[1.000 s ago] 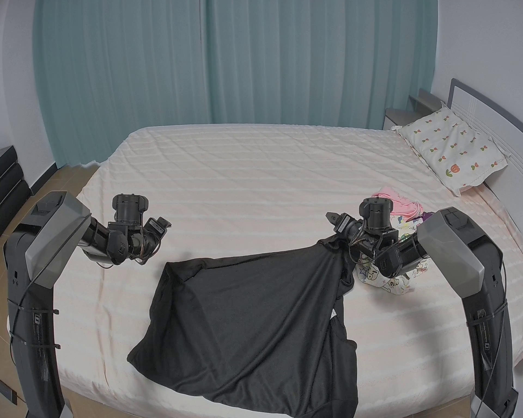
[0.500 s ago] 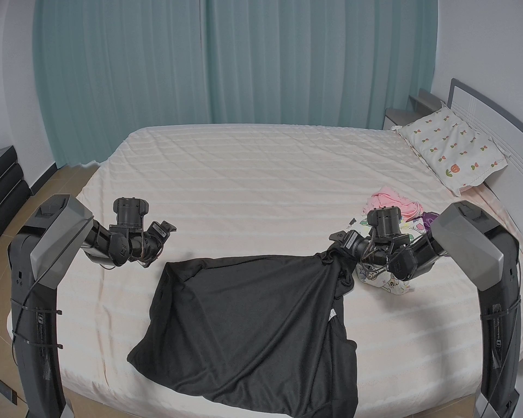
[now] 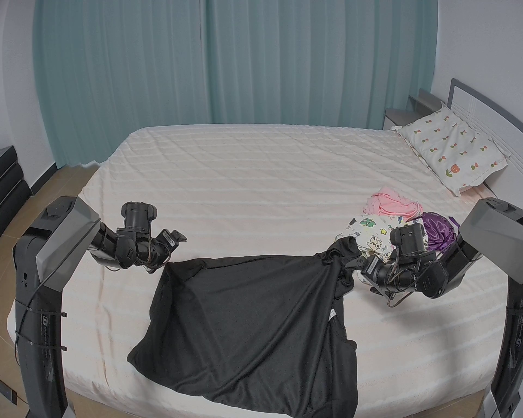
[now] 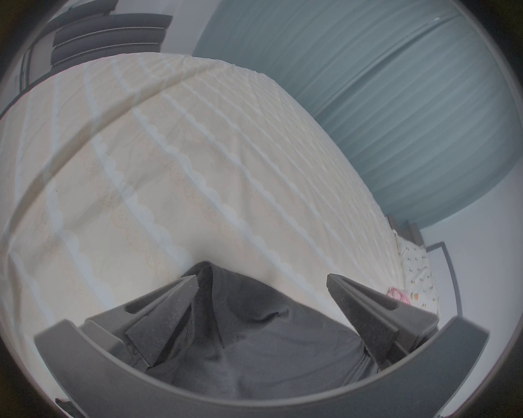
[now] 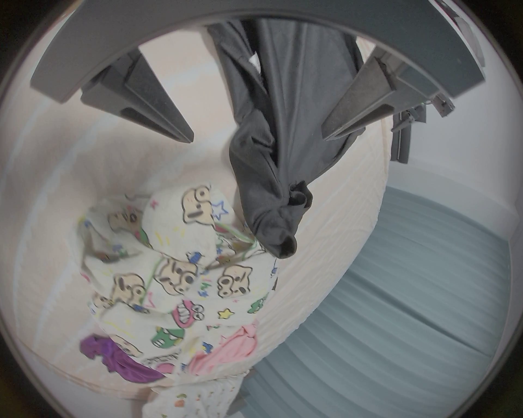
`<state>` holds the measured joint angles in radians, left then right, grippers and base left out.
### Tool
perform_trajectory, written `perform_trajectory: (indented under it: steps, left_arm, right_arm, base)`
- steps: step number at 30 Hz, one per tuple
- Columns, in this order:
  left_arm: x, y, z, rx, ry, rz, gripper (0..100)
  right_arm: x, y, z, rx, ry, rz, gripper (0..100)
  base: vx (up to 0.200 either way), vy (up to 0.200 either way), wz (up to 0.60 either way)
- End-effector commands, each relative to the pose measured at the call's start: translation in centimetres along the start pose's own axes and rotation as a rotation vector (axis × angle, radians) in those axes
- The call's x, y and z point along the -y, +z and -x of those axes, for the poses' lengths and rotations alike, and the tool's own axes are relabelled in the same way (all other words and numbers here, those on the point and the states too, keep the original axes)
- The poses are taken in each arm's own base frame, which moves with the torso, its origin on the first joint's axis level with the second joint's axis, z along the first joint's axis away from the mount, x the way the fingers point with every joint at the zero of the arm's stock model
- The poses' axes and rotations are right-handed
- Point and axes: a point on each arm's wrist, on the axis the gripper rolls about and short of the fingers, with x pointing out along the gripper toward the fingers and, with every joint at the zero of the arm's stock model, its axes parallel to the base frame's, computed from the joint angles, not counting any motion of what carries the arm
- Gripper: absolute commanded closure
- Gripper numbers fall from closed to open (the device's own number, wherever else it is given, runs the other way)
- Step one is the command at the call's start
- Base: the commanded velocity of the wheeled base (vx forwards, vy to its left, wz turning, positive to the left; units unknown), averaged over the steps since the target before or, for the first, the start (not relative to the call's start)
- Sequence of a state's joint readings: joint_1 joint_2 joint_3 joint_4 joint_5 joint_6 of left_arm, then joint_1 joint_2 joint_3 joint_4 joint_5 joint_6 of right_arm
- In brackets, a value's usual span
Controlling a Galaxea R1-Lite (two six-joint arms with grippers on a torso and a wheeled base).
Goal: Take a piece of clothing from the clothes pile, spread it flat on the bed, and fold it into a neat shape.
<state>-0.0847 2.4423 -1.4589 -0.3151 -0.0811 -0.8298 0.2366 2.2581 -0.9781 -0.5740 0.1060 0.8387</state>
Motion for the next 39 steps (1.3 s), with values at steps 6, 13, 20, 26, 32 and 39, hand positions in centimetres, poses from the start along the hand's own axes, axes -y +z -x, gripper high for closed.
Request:
perform_trajectory:
  steps: [6,13,20,26,32,39]
  left_arm:
    - [2.2,-3.8,-0.5,-0.080,-0.009,-0.079,0]
    - [2.8,-6.1,-1.1,-0.108,0.024,-0.110,0]
    - [2.4,-7.2,-2.7,-0.092,0.076,-0.129,0]
    - [2.1,-6.0,-4.6,-0.021,0.087,-0.114,0]
    - [1.8,-5.0,-5.7,0.025,0.093,-0.096,100]
    - [1.7,-2.9,-6.1,0.073,0.118,-0.077,100]
  right_arm:
    - [1.6,-1.6,3.0,0.051,0.075,-0.132,0]
    - [2.1,-2.2,3.1,0.054,0.092,-0.164,0]
    - [2.3,-2.5,3.2,0.051,0.094,-0.183,0]
    - [2.3,-3.0,3.6,0.068,0.130,-0.170,0]
    - [2.2,-3.3,3.8,0.079,0.155,-0.161,0]
    - [2.2,-3.3,3.8,0.080,0.156,-0.162,0]
  base:
    - [0.000,0.000,0.00]
    - [0.000,0.000,0.00]
    - [0.000,0.000,0.00]
    - [0.000,0.000,0.00]
    - [0.000,0.000,0.00]
    - [0.000,0.000,0.00]
